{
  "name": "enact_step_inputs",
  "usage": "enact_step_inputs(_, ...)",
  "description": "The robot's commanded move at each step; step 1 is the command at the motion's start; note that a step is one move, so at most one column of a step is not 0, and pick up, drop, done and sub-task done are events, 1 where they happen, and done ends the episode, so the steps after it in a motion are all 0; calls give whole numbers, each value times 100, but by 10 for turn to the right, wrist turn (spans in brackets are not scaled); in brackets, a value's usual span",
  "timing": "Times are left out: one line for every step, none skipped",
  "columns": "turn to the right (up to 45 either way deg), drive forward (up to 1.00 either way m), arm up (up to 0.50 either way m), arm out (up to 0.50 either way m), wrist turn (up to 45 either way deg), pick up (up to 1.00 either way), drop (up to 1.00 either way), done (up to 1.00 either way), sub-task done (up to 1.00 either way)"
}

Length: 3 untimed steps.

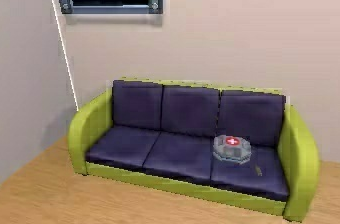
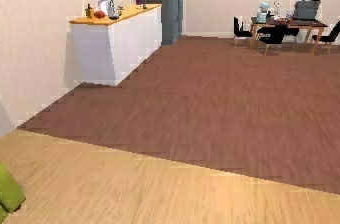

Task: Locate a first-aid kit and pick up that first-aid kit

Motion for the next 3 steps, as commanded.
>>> enact_step_inputs(270, 0, 0, 0, 0, 0, 0, 0, 0)
enact_step_inputs(0, 60, 0, 0, 0, 0, 0, 0, 0)
enact_step_inputs(-450, 0, 0, 0, 0, 0, 0, 0, 0)
